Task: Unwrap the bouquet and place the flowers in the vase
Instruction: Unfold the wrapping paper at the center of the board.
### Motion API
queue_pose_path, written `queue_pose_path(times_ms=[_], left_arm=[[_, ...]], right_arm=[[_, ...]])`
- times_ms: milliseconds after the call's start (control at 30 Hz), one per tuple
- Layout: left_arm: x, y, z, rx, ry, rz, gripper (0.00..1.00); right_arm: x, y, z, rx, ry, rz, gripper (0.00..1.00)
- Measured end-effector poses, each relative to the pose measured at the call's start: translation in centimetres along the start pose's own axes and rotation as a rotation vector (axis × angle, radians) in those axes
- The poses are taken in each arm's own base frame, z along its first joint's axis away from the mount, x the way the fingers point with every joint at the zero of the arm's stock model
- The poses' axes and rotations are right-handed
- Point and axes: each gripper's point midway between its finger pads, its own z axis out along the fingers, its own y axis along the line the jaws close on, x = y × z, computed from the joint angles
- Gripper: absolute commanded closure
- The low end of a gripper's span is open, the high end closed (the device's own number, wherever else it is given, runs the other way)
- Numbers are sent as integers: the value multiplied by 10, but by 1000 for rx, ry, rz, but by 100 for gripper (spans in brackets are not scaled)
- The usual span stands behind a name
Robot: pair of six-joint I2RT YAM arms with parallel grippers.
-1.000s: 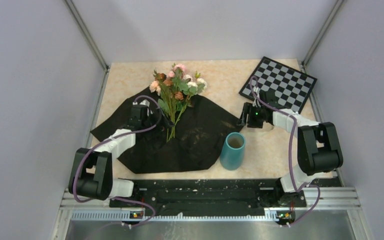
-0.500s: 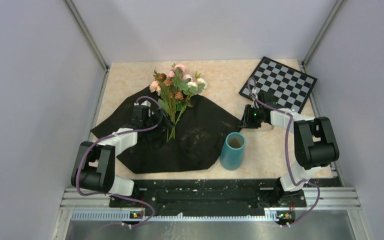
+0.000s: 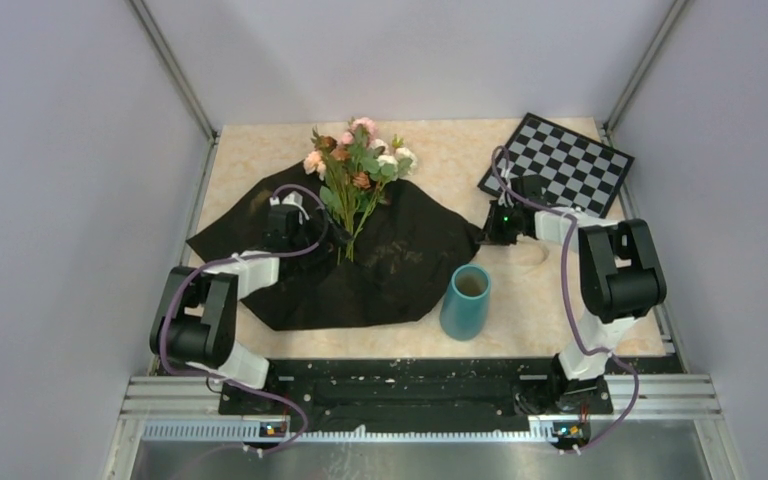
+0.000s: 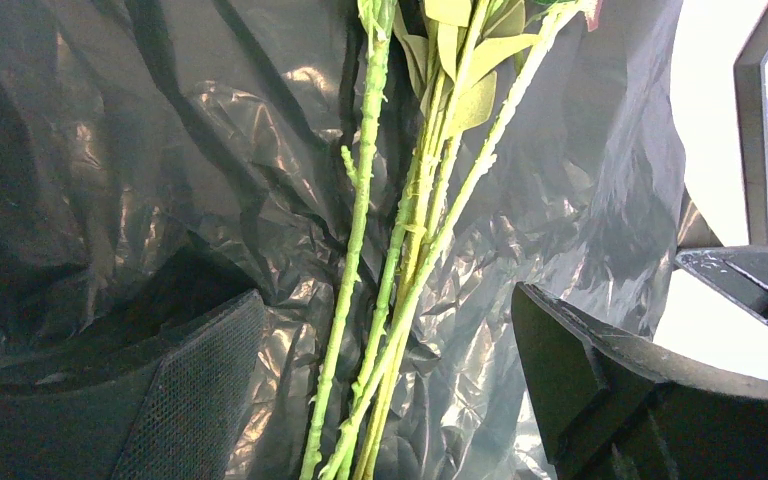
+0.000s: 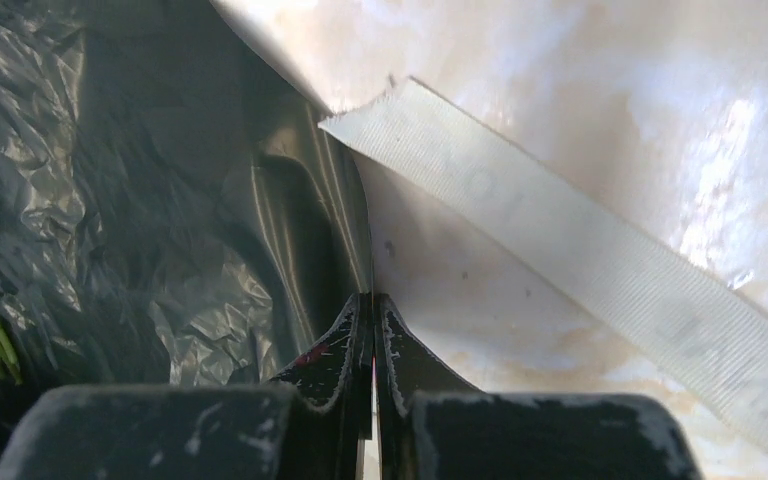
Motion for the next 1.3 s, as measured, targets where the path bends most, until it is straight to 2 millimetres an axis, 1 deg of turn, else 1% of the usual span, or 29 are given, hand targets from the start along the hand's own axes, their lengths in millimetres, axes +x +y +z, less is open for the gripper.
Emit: queue_pose_path(times_ms=[200, 467, 600, 633, 767, 833, 900, 967, 1033, 1167, 1233, 1300], left_arm=[[-15, -2, 12, 9, -26, -4, 1], [-46, -3, 32, 16, -59, -14, 1], [-52, -4, 35, 8, -57, 7, 1], [-52, -4, 35, 3, -51, 16, 1], [-52, -2, 33, -13, -37, 49, 1], [-51, 0, 29, -26, -31, 69, 1], [-52, -1, 22, -33, -29, 83, 1], [-56, -8, 13, -20, -41, 101, 1], [-61, -21, 1, 14, -60, 119, 1], [-64, -44, -16, 87, -72, 149, 1], [-57, -52, -20, 122, -53, 159, 2], [-42, -56, -21, 150, -12, 164, 3]], right_arm=[[-23, 2, 13, 2, -28, -6, 100], [-58, 6, 30, 9, -66, -12, 100], [-67, 6, 35, 15, -74, -13, 100], [-68, 6, 35, 18, -74, -13, 97], [-68, 5, 34, 26, -65, -8, 66], [-71, 8, 33, 18, -71, -12, 57], [-74, 8, 32, 19, -78, -18, 50], [-74, 8, 29, 27, -81, -22, 46], [-74, 7, 26, 36, -78, -24, 42], [-76, 10, 15, 43, -86, -33, 40], [-79, 13, 7, 40, -103, -42, 41], [-81, 17, -2, 33, -122, -50, 41]])
